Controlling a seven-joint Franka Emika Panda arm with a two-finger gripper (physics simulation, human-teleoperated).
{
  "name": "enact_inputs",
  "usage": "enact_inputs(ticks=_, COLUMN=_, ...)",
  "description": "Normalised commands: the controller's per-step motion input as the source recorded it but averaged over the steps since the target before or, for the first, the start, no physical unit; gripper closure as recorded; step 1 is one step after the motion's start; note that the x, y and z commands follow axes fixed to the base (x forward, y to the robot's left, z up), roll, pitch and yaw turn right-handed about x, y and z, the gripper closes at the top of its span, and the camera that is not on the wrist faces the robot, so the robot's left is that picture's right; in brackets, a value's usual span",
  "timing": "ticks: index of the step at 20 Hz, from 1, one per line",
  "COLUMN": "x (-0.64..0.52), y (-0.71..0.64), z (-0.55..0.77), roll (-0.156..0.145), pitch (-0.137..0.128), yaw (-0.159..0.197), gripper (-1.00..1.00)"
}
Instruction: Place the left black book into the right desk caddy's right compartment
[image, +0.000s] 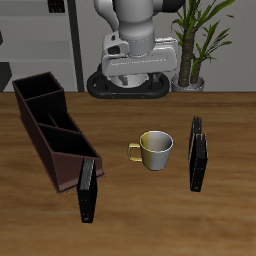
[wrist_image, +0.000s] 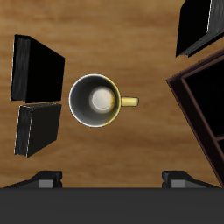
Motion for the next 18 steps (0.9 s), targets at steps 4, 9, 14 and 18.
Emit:
enact_inputs(ticks=4, x=0.02, y=0.05, z=0.04, roll=-0.003, pitch=-0.022, yaw=-0.008, gripper=-1.00)
enact_inputs(ticks=9, x=0.10, y=0.13, z=0.11, roll=-0.035, pitch=-0.034, yaw=-0.032, gripper=-1.00)
enact_inputs(ticks=14, x=0.13, y=0.50, z=-0.02, roll=-0.036, pitch=-0.016, yaw=-0.005, gripper=-1.00)
enact_inputs(ticks=18, x=0.08, y=0.49, z=0.07, roll=-0.021, pitch=-0.060, yaw=0.061, gripper=-1.00)
